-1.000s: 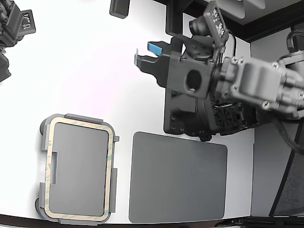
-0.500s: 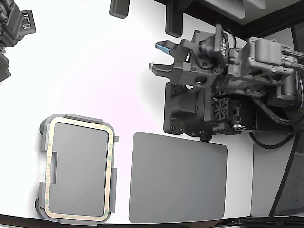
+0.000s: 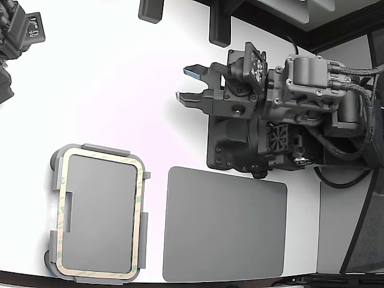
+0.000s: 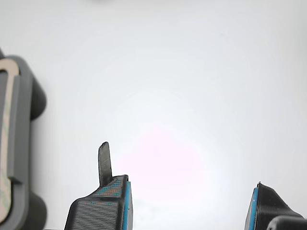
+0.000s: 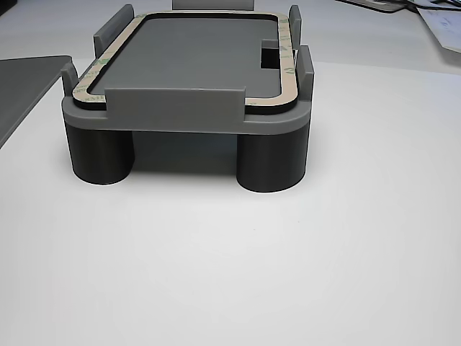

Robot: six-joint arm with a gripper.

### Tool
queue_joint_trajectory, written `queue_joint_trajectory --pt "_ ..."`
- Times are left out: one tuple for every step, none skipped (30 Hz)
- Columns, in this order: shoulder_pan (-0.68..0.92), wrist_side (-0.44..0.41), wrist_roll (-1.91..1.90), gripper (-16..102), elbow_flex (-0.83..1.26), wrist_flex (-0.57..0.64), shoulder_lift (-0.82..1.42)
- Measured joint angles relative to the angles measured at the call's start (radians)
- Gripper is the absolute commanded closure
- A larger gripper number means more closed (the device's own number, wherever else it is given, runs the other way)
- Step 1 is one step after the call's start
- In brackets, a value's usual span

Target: Move top rectangular frame to the holder.

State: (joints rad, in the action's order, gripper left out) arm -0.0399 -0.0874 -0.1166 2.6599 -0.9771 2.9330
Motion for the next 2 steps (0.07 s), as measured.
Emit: queue_joint_trajectory --pt "0.0 0.0 0.0 -14 0.0 0.0 0.0" --pt "0.0 0.0 0.0 -14 0.0 0.0 0.0"
